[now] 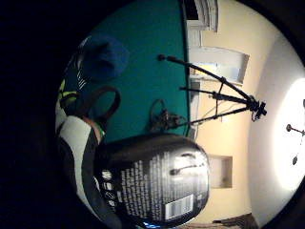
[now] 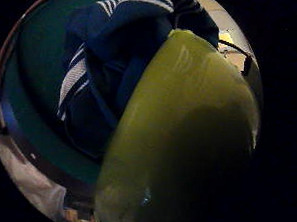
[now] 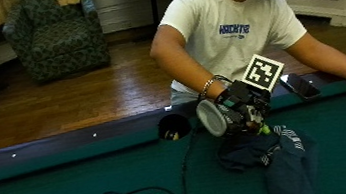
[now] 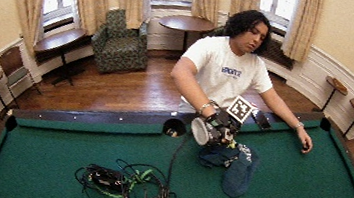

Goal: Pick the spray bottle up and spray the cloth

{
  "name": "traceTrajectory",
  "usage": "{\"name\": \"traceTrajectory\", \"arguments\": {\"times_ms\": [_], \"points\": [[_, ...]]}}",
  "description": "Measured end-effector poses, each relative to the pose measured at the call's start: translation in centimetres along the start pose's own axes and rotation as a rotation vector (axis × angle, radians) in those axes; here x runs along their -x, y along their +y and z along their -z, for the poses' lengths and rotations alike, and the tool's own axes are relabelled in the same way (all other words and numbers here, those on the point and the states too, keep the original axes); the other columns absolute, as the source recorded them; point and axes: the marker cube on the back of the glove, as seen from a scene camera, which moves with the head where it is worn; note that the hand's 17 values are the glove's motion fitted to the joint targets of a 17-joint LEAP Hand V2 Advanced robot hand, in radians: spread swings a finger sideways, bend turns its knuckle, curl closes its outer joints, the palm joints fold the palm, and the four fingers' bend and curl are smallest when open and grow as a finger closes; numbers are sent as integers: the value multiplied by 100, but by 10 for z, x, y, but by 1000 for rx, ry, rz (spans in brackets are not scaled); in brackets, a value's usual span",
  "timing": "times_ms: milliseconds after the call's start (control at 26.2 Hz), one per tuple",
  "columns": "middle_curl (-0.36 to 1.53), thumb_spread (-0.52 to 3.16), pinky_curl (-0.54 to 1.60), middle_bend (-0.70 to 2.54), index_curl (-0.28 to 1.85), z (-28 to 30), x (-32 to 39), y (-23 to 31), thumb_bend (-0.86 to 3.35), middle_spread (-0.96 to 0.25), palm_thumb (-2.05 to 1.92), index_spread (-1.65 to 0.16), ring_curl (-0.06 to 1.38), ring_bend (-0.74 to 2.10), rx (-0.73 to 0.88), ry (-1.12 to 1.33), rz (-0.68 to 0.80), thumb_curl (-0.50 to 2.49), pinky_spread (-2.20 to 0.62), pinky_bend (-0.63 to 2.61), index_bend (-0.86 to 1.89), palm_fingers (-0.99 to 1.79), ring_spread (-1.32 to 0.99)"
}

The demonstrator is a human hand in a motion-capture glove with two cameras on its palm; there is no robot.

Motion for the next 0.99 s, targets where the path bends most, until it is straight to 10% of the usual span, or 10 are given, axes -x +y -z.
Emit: {"name": "traceTrajectory", "arguments": {"times_ms": [611, 994], "points": [[59, 33, 43, 72, 62, 19, -75, 20, -3, -20, 91, -29, 51, 79, -173, -256, -311, 84, -30, 47, 41, 137, -21], [59, 33, 43, 72, 62, 47, -68, 18, -3, -20, 90, -29, 50, 79, -462, -931, -493, 85, -30, 47, 41, 137, -21]]}}
